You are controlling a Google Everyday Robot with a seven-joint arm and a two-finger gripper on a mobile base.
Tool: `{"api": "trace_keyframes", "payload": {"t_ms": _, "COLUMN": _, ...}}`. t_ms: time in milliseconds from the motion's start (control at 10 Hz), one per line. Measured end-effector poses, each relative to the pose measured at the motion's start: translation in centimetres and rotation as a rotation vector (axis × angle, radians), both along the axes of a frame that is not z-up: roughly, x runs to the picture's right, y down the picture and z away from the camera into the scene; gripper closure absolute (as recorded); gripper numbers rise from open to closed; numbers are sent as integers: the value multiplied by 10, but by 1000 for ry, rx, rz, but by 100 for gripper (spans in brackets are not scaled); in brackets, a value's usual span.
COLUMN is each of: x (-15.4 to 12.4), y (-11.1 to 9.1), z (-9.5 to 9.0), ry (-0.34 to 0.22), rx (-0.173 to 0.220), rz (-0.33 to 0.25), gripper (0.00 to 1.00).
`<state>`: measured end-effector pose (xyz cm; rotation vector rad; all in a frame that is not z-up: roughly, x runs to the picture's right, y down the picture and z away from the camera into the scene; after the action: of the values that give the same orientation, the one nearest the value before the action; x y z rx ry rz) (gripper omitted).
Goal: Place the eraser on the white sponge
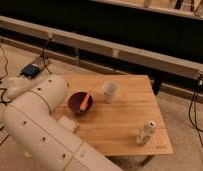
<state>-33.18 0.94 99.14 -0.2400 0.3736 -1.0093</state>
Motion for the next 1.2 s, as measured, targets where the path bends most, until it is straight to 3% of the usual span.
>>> {"api": "trace_keyframes", "payload": {"t_ms": 700, "x": -10, "y": 10, "z": 14, "ry": -9, "rx": -44, "rz": -71, "gripper": 37}}
{"api": "trace_keyframes", "payload": {"t_ms": 800, "x": -11, "y": 11, "z": 15, "ry": -10, "rx": -48, "rz": -79, "gripper": 44}}
{"api": "trace_keyframes", "payload": {"t_ms": 1200, "x": -11, "y": 11, "z": 16, "ry": -10, "rx": -53, "rz": -89, "gripper": 88}}
